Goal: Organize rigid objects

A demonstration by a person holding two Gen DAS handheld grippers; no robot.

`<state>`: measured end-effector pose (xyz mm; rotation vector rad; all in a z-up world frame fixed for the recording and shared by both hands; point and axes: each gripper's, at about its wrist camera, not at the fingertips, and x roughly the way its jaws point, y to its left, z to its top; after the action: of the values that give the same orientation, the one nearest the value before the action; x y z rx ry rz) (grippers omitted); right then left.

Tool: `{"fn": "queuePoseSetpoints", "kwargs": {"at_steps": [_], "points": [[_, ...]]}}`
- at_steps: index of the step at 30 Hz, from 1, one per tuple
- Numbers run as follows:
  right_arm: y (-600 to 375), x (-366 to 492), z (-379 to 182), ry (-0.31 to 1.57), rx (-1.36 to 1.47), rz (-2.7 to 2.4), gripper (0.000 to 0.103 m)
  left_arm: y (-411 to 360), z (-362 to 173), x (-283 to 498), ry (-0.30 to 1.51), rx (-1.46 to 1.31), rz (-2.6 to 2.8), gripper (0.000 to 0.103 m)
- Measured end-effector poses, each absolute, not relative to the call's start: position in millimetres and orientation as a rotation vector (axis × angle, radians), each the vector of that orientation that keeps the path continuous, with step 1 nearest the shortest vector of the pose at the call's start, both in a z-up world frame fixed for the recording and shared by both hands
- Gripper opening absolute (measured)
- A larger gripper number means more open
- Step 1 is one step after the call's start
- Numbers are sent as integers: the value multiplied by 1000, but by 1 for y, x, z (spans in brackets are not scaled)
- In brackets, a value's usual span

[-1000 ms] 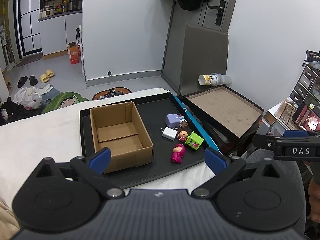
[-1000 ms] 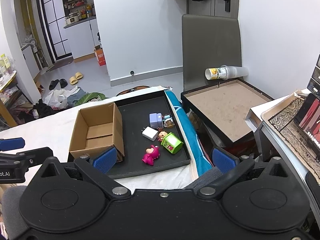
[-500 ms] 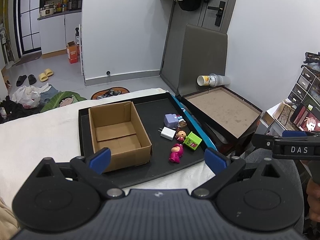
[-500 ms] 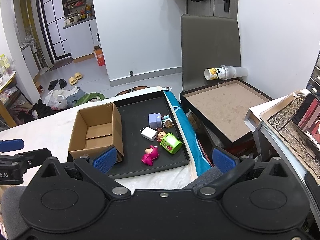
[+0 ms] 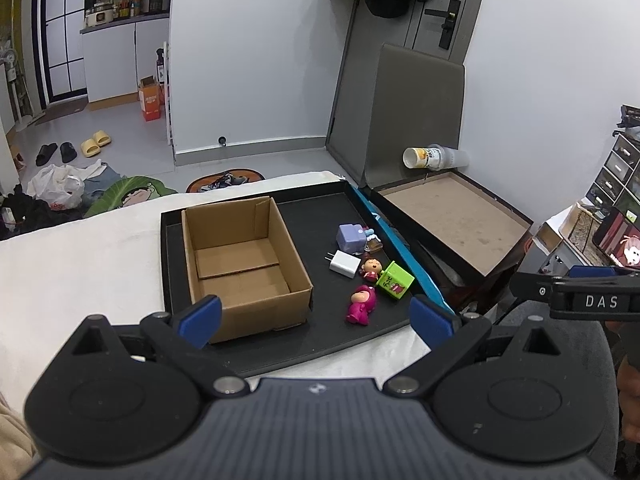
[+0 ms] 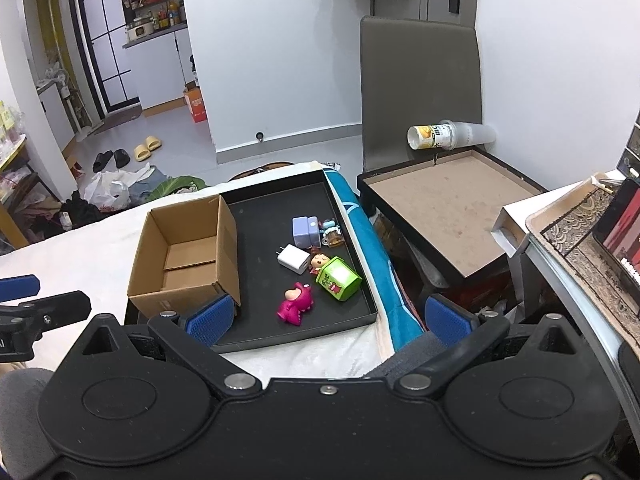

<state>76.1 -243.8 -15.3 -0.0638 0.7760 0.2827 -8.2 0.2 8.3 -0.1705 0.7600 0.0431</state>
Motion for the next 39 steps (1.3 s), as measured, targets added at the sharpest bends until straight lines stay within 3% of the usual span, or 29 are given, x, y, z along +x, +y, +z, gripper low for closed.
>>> {"fn": "queuePoseSetpoints", "kwargs": {"at_steps": [31, 39], "points": [[-207, 156, -58, 881, -12, 357, 103, 67, -44, 52, 811, -298, 129, 98], [-201, 181, -83, 975, 39, 341, 95, 93, -64, 67, 838, -372, 180, 96]]}}
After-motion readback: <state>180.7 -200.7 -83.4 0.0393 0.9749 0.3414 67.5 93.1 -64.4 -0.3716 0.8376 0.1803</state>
